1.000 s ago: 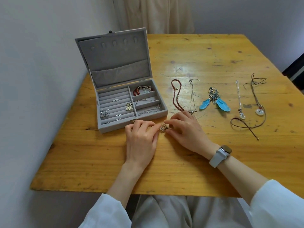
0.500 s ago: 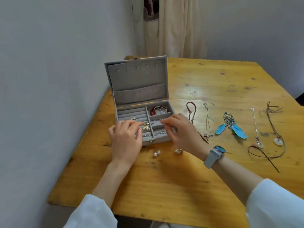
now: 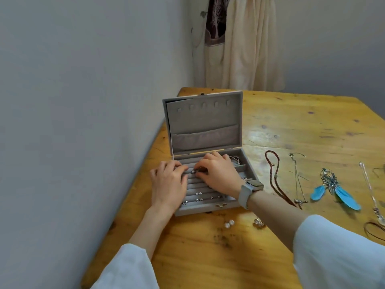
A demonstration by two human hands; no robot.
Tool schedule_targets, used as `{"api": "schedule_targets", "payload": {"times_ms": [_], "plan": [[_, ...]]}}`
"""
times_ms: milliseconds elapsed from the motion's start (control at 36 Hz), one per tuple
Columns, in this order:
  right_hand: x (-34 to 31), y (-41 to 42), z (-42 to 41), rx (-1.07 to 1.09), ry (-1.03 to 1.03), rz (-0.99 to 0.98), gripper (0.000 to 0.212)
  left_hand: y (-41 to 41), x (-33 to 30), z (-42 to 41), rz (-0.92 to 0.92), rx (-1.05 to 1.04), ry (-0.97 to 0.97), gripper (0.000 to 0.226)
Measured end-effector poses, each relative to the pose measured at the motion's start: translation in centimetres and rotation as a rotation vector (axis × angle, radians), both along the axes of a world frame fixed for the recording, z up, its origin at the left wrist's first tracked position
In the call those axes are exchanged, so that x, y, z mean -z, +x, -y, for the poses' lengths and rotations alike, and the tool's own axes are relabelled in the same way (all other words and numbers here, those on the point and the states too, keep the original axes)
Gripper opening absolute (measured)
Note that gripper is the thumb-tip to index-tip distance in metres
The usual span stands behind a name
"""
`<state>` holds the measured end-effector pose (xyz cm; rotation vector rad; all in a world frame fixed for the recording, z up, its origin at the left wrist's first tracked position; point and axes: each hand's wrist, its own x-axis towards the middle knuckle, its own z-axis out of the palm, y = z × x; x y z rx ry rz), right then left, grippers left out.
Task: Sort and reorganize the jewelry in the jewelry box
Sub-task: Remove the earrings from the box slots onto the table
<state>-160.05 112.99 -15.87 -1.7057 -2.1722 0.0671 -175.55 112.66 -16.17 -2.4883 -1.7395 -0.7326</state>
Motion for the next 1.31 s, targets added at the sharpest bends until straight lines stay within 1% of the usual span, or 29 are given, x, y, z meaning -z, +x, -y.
{"api": "schedule_targets", "payload": {"times_ms": [194,306,444,556,639,750,833,917,1000,1083,1222,1306], "plan": [[-0.1,0.5,0.2,-0.004,0.035,-0.091,0.02,0.8,-0.1,-0.8,-0.067,0.031,0.04,0.014],[-0.4,1.9,0.9,0.01,0.079,-0.271,0.017,1.1,-0.4,-0.8,-0.079,0.041,0.046,0.011],[-1.0,4.1,2.7,0.015,0.123,-0.409,0.011,1.5,-1.0,-0.8,-0.119,0.049,-0.02,0.02],[-1.7,5.7,5.6,0.068,0.101,-0.542,0.013,1.7,-1.7,-0.9,-0.111,0.058,-0.105,0.017],[-1.7,6.9,8.2,0.128,0.097,-0.681,0.013,2.0,-2.3,-0.2,0.036,0.043,-0.133,0.014],[-0.9,8.1,11.6,0.198,0.069,-0.791,0.017,3.2,-3.2,2.6,0.348,0.085,-0.156,0.004],[0.1,8.4,13.9,0.21,0.016,-0.836,0.024,4.9,-3.5,5.8,0.493,0.157,-0.214,0.01],[1.2,8.6,15.6,0.211,-0.04,-0.791,0.018,7.0,-3.2,8.9,0.516,0.238,-0.29,0.009],[2.0,9.7,16.6,0.238,-0.029,-0.756,0.018,9.0,-2.1,11.1,0.48,0.293,-0.295,0.008],[2.3,11.3,17.0,0.266,0.018,-0.728,0.018,10.6,-1.0,12.3,0.383,0.348,-0.285,0.01],[2.9,13.4,17.4,0.28,0.067,-0.58,0.022,12.9,-0.1,12.5,0.237,0.369,-0.301,0.015],[3.3,13.8,17.7,0.275,0.11,-0.499,0.016,13.8,0.4,12.1,0.165,0.357,-0.305,0.017]]}}
